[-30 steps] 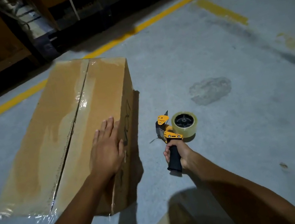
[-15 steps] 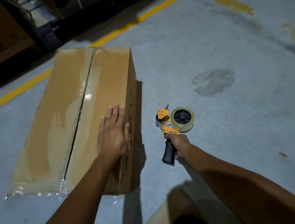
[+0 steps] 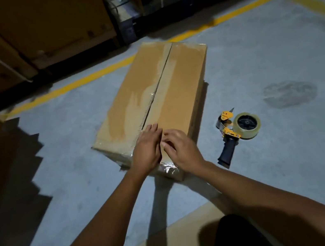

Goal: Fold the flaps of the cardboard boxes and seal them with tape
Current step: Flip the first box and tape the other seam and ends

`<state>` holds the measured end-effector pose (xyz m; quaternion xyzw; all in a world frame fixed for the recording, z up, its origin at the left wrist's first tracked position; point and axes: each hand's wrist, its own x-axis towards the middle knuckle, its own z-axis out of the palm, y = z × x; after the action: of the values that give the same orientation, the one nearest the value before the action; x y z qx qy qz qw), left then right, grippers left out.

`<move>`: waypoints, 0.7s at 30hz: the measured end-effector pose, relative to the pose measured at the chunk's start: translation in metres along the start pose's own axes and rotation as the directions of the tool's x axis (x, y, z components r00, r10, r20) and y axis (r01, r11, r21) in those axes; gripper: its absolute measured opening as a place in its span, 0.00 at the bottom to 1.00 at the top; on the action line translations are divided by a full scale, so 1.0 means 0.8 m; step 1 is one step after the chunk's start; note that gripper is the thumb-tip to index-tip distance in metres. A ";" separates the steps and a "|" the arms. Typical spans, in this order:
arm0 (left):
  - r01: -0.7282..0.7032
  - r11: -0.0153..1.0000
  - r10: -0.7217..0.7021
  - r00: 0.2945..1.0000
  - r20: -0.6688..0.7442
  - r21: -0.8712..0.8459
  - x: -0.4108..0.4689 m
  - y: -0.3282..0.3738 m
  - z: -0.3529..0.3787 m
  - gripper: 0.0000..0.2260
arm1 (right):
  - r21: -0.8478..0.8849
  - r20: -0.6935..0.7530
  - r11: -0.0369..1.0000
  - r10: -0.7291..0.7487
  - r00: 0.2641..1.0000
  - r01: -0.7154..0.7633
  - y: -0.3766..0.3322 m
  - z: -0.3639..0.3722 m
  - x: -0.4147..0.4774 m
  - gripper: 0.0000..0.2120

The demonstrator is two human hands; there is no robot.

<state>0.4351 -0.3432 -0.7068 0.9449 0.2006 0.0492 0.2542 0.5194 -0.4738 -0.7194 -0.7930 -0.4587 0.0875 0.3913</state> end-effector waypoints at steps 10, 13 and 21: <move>0.010 0.994 0.021 0.958 -0.287 0.106 -0.013 -0.012 0.030 0.20 | -0.389 0.247 0.839 -0.304 0.920 0.381 0.049 0.014 -0.019 0.29; -0.032 0.989 0.079 0.940 -0.331 0.145 -0.015 -0.020 0.039 0.19 | -0.466 0.242 0.773 -0.357 0.902 0.431 0.052 0.019 -0.019 0.27; -0.019 0.951 0.092 0.970 -0.225 0.307 -0.022 -0.022 0.036 0.22 | -0.444 0.386 0.798 -0.239 0.891 0.407 0.038 -0.003 -0.016 0.39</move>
<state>0.4187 -0.3499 -0.7405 0.9653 0.2077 0.1374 0.0791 0.5332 -0.4937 -0.7421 -0.7527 -0.6509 0.0167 0.0975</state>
